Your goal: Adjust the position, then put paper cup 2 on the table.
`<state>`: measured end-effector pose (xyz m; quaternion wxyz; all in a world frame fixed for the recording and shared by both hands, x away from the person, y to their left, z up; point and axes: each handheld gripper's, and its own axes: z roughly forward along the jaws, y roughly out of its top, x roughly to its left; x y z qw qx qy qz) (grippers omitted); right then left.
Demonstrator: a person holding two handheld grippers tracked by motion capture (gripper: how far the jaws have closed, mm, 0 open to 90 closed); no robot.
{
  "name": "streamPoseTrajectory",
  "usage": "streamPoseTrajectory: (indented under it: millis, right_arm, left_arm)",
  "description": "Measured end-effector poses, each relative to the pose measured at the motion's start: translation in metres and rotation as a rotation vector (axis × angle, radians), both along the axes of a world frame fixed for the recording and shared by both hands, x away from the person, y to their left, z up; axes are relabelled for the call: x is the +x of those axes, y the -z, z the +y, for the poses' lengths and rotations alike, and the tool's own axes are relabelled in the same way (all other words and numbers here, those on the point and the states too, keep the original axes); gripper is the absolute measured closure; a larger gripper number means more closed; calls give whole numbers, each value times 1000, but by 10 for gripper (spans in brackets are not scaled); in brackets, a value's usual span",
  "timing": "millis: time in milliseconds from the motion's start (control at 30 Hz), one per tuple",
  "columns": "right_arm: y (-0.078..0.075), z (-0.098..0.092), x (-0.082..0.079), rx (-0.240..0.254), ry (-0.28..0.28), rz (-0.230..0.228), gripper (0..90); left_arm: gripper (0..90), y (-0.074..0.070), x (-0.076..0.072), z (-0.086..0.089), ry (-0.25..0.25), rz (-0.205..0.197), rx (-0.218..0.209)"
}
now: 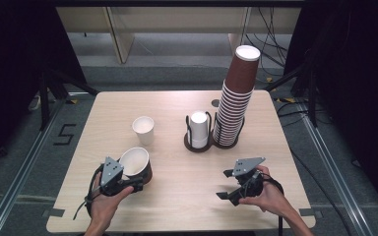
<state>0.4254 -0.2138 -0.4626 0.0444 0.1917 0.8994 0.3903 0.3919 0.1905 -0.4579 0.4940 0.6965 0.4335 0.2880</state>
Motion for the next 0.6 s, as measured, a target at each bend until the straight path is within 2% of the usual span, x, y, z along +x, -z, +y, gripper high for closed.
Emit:
streamPoseTrajectory:
  millis: [33,200,267,300,333,400,467,567,600]
  right_arm:
    - [0,-1,0,-1,2,-11,190]
    - [3,-5,-4,-13,18,9,187]
    - [3,-6,-6,-10,14,2,187]
    - [2,-7,-6,-9,14,-16,187]
    - [2,-7,-6,-9,17,-1,188]
    - [3,-8,-7,-14,22,-13,186]
    - [4,-8,-9,-16,36,11,186]
    - [5,-7,-9,-32,18,-9,187]
    - [5,-6,-10,-34,26,1,187]
  left_arm:
    - [128,0,1,1,-2,2,2]
    - [128,2,4,5,-20,11,4]
    - [128,2,5,5,-27,16,6]
    - [128,3,6,6,-25,12,1]
    - [128,3,6,6,-27,14,1]
    - [127,4,6,6,-32,14,4]
    - [127,5,6,7,-37,25,7]
    - [126,5,8,10,-51,26,2]
    - [126,5,10,11,-57,26,-1]
